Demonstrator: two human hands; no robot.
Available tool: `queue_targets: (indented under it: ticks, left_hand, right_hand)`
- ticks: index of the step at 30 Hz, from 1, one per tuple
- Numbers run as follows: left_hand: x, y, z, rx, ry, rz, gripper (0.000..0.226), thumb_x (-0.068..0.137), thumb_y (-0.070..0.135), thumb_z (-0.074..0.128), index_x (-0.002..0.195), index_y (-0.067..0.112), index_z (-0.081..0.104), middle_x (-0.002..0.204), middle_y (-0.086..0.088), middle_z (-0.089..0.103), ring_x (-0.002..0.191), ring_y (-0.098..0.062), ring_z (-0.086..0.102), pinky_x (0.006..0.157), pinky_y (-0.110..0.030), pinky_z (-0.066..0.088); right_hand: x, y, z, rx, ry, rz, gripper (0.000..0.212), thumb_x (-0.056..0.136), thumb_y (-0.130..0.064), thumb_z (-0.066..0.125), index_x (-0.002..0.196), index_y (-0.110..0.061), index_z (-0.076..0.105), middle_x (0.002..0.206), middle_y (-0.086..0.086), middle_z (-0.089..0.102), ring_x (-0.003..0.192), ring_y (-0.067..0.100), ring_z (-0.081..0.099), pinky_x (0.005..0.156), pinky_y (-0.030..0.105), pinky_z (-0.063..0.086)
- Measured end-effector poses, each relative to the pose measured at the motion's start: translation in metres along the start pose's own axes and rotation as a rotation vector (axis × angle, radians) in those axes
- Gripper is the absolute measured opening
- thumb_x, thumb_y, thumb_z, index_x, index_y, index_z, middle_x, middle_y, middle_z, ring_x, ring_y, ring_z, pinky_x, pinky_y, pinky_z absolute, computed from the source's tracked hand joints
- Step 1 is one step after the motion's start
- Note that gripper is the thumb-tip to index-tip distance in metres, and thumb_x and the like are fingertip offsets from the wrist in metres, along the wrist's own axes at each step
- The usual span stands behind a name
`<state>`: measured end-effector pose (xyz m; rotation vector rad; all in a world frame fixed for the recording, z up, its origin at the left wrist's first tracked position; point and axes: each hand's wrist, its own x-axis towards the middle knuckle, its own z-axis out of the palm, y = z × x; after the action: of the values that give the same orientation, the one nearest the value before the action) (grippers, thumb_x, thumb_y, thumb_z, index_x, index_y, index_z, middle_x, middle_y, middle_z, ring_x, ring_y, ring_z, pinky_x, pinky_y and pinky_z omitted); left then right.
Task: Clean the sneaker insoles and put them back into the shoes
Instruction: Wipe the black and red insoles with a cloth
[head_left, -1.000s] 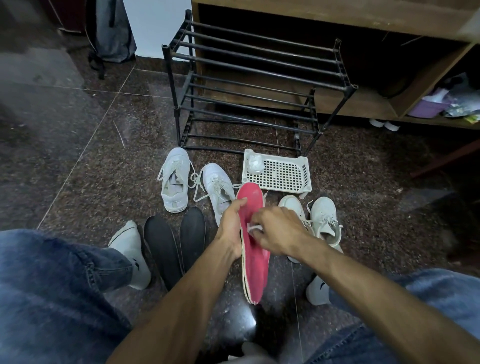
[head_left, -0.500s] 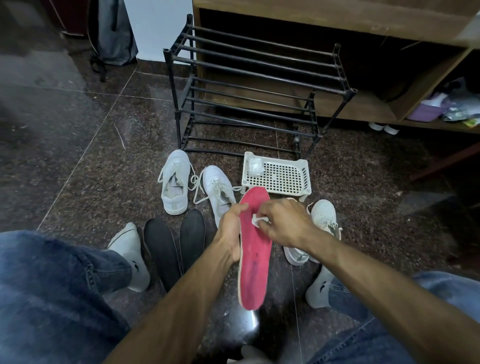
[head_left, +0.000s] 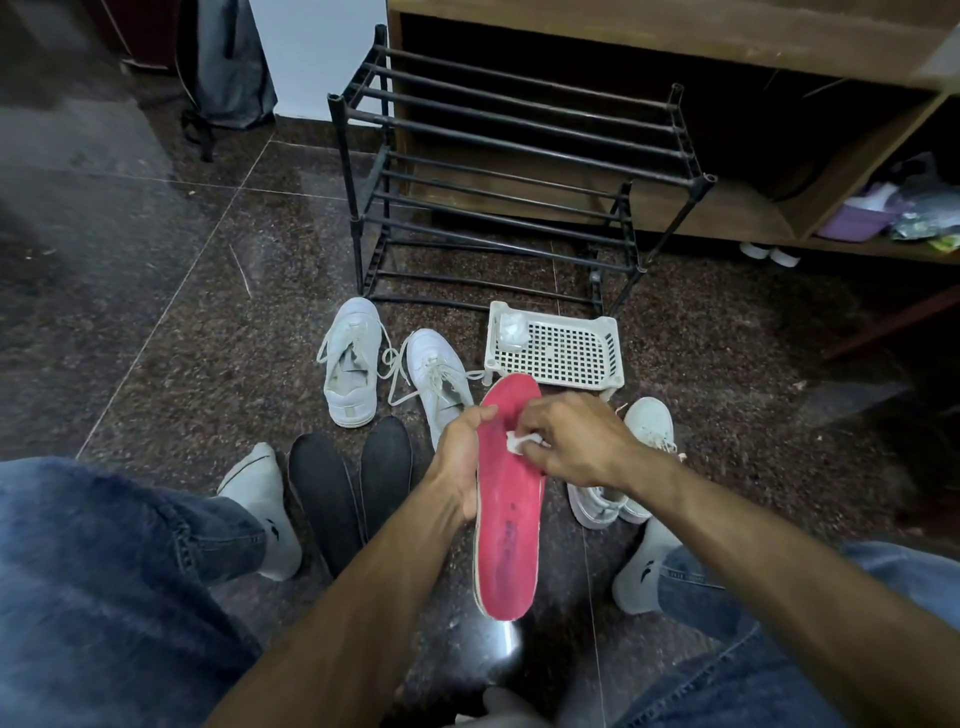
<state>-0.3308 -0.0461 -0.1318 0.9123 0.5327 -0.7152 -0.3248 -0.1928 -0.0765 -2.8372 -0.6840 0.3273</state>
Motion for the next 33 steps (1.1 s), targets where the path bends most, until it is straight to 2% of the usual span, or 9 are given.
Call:
queue_targets:
  ticks: [5,10,13,17,21,25,28,31,33]
  left_hand:
    - [0.0,0.003,0.004,0.053,0.037,0.074,0.043,0.094,0.036,0.049,0.12,0.005,0.063,0.094,-0.017,0.072,0.078,-0.031,0.069,0.076,-0.042,0.057]
    - [-0.002,0.011,0.001,-0.036,0.006,0.053,0.047,0.093,0.039,0.047,0.116,0.001,0.062,0.086,-0.016,0.071,0.071,-0.029,0.067,0.067,-0.037,0.054]
    - [-0.001,0.014,0.0,-0.1,-0.009,0.05,0.046,0.092,0.038,0.046,0.115,0.002,0.062,0.082,-0.013,0.07,0.069,-0.027,0.066,0.065,-0.036,0.052]
    - [-0.005,0.024,0.002,-0.18,-0.042,0.085,0.044,0.095,0.037,0.041,0.113,0.003,0.063,0.081,-0.013,0.072,0.066,-0.026,0.068,0.064,-0.036,0.054]
    - [-0.006,0.036,0.003,-0.305,-0.068,0.134,0.053,0.094,0.04,0.042,0.125,0.0,0.056,0.101,-0.019,0.068,0.084,-0.032,0.067,0.073,-0.042,0.053]
    - [-0.007,0.036,0.003,-0.33,-0.104,0.139,0.051,0.093,0.04,0.045,0.121,0.0,0.058,0.095,-0.019,0.068,0.082,-0.032,0.067,0.072,-0.042,0.053]
    - [-0.012,0.029,0.001,-0.25,-0.146,0.131,0.044,0.089,0.037,0.051,0.115,0.004,0.063,0.092,-0.014,0.068,0.078,-0.028,0.067,0.073,-0.039,0.054]
    - [-0.017,0.015,-0.006,-0.244,-0.182,0.138,0.041,0.091,0.038,0.052,0.113,0.006,0.066,0.091,-0.013,0.071,0.078,-0.027,0.07,0.068,-0.037,0.058]
    - [-0.018,0.011,-0.01,-0.293,-0.218,0.123,0.046,0.093,0.045,0.049,0.112,0.007,0.067,0.091,-0.014,0.072,0.079,-0.028,0.071,0.068,-0.039,0.059]
  right_hand:
    - [0.012,0.014,-0.012,-0.02,0.119,0.205,0.014,0.085,-0.031,0.064,0.094,-0.025,0.073,0.088,-0.004,0.071,0.081,0.02,0.064,0.068,0.028,0.045]
    - [-0.007,-0.011,-0.007,-0.002,-0.077,-0.083,0.011,0.083,-0.023,0.062,0.089,-0.021,0.071,0.092,-0.01,0.07,0.078,0.013,0.061,0.063,0.025,0.038]
    - [-0.006,-0.011,-0.001,-0.018,0.019,-0.087,0.012,0.086,-0.025,0.06,0.092,-0.02,0.069,0.092,-0.008,0.067,0.073,0.012,0.055,0.063,0.025,0.035]
    - [0.007,0.002,0.004,0.318,0.279,0.151,0.008,0.082,-0.03,0.067,0.087,-0.025,0.069,0.085,-0.012,0.063,0.074,0.012,0.057,0.064,0.031,0.046]
    - [0.01,-0.008,0.023,0.496,0.38,0.233,0.004,0.084,-0.028,0.067,0.088,-0.028,0.066,0.09,-0.008,0.058,0.078,0.01,0.055,0.068,0.035,0.048]
    - [0.018,-0.019,0.032,0.886,0.415,0.392,0.008,0.082,-0.019,0.073,0.077,-0.021,0.066,0.07,-0.004,0.066,0.061,0.015,0.061,0.06,0.044,0.055]
    - [0.028,-0.026,0.034,1.008,0.503,0.525,0.009,0.078,-0.018,0.077,0.073,-0.019,0.069,0.069,0.001,0.07,0.061,0.019,0.064,0.062,0.045,0.057]
    - [0.034,-0.032,0.033,0.949,0.545,0.552,0.008,0.079,-0.025,0.076,0.074,-0.022,0.07,0.07,-0.004,0.07,0.066,0.022,0.068,0.062,0.046,0.058]
    - [0.031,-0.031,0.031,0.596,0.466,0.427,0.005,0.085,-0.03,0.069,0.085,-0.027,0.072,0.08,-0.008,0.066,0.069,0.018,0.064,0.063,0.04,0.055]
